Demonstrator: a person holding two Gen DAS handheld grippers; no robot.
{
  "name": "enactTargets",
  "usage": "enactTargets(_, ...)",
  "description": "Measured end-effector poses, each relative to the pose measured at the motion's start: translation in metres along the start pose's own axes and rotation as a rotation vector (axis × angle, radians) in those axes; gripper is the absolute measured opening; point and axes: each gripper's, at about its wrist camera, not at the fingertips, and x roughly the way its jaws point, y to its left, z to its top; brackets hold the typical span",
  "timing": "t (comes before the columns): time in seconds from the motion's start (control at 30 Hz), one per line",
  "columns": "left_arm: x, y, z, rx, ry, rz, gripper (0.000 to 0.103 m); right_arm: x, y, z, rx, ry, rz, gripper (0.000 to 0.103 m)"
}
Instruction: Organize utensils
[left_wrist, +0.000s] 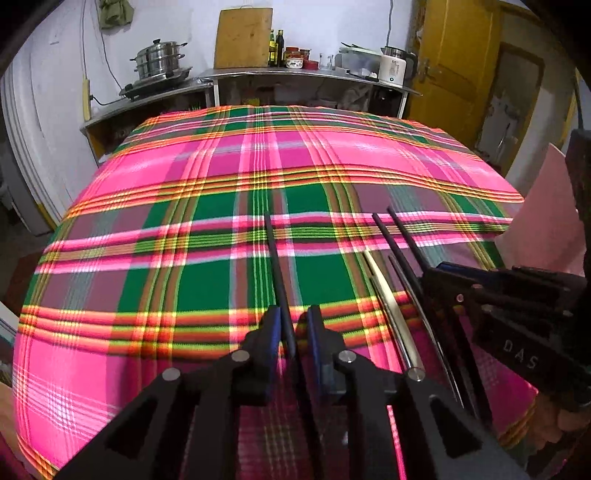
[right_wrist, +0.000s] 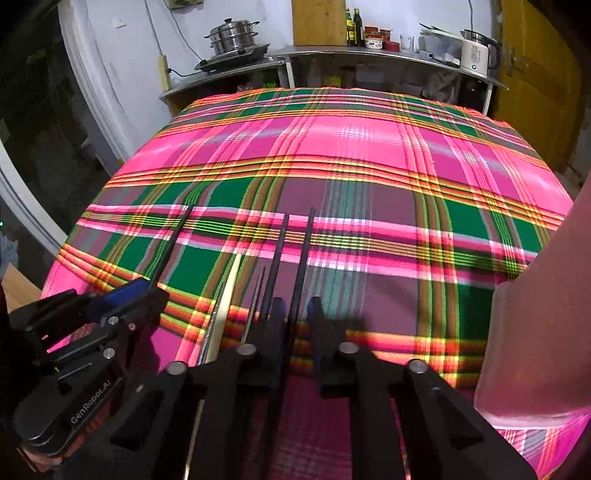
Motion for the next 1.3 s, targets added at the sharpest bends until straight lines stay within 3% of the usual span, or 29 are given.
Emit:
enactTargets(0.3,-0.013,0.006,0.008,-0.043,-0.015,-0.056,0.006,-0.019,-0.002,0.000,0.016,-0.026,0.040,0.006)
enactTargets(0.8,-0.113,0.009,0.021,-0.066,-0.174,-0.136,0.006,-0.118,-0.003,0.000,0.017,-0.202,0.093,0.006)
enactTargets(1.3,-0.171,-0.018,0.030,-0.018,-0.242,-0.202,0.006,-0.198,-0.013,-0.010,0.048,-0.336,0.090,0.005)
